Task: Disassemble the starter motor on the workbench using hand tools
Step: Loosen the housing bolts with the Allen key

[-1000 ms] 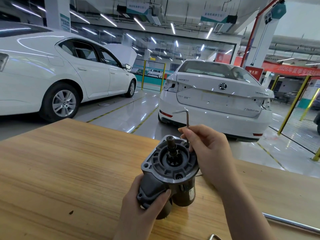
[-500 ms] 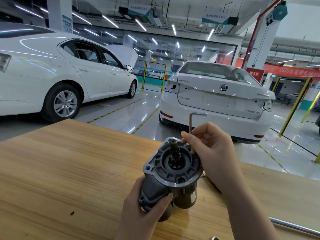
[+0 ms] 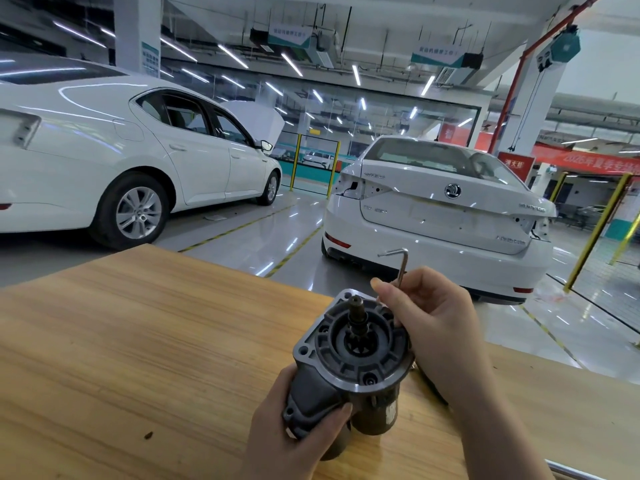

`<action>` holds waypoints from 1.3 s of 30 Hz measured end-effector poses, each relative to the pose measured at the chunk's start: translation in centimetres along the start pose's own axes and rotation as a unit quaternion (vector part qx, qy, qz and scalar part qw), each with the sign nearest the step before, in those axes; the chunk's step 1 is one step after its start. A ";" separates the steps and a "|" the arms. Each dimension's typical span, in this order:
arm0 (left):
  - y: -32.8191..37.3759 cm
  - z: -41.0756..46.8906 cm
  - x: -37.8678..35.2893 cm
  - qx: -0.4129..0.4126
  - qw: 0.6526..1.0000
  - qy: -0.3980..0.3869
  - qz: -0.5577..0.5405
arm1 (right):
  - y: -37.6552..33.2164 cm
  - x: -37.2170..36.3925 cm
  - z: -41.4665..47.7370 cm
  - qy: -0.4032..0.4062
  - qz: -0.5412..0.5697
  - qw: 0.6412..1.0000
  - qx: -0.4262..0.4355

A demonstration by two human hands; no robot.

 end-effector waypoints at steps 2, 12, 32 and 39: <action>0.1 -0.1 -0.2 -0.001 1.000 -0.008 -0.005 | 0.0 0.1 0.0 0.002 0.000 1.000 -0.003; -0.2 0.1 -0.3 0.009 1.000 -0.014 -0.019 | -0.3 -0.1 0.0 -0.013 0.018 0.999 0.023; -0.1 0.1 -0.3 0.019 0.999 -0.018 -0.022 | 0.2 -0.3 0.1 -0.042 -0.019 0.998 0.035; -0.1 0.1 -0.2 0.024 0.999 -0.018 -0.024 | 0.3 0.1 0.3 -0.004 0.037 0.999 0.001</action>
Point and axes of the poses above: each hand's wrist, its own z-axis towards the middle knuckle, its own x-axis out of the back of the hand, y = z × x, the point moved 7 cm from there along z, towards the middle knuckle, and after that the axes turned 9 degrees about y, right-handed, at the moved point
